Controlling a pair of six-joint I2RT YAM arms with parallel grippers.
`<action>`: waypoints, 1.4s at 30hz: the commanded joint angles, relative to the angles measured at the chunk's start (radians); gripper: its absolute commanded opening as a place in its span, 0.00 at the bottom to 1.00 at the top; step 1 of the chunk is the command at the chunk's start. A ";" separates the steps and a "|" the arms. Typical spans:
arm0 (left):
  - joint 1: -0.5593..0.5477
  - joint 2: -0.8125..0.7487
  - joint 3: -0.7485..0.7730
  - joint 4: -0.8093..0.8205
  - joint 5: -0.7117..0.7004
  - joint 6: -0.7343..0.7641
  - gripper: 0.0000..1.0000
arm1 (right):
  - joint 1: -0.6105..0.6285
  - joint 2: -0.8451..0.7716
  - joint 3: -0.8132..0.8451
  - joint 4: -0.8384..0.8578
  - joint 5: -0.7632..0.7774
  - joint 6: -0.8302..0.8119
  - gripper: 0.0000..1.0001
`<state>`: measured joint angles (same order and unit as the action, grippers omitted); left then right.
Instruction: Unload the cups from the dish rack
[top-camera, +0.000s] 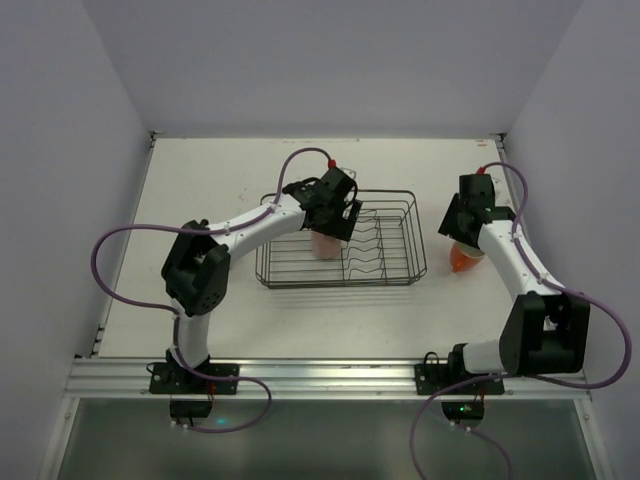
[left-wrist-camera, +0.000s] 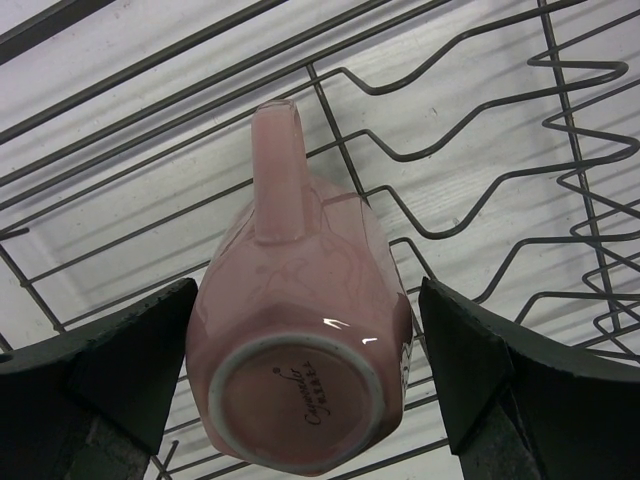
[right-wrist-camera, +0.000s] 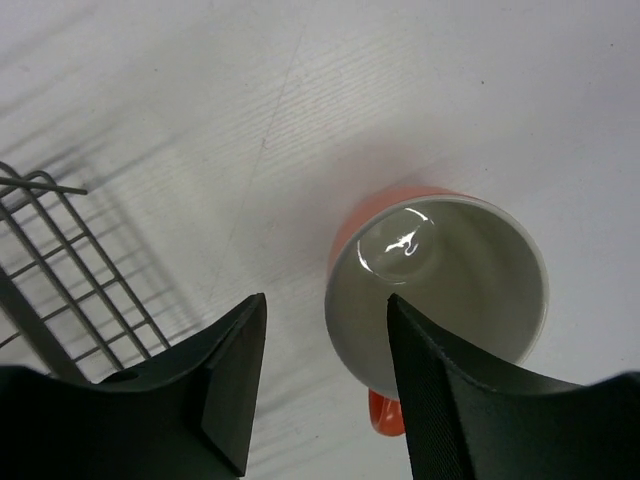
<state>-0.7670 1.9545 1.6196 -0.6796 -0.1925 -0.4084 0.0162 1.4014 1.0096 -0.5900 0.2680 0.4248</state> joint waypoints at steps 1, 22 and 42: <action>-0.002 0.003 0.040 -0.008 -0.033 -0.009 0.94 | 0.025 -0.070 0.007 0.022 0.019 -0.017 0.57; 0.021 -0.046 -0.004 -0.014 -0.041 -0.018 0.00 | 0.252 -0.228 0.053 -0.048 -0.001 0.020 0.64; 0.100 -0.388 -0.007 0.012 0.158 0.022 0.00 | 0.335 -0.251 0.032 0.197 -0.524 0.055 0.70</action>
<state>-0.7071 1.6970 1.5757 -0.7300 -0.1215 -0.4000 0.3496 1.1843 1.0473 -0.5201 -0.0669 0.4633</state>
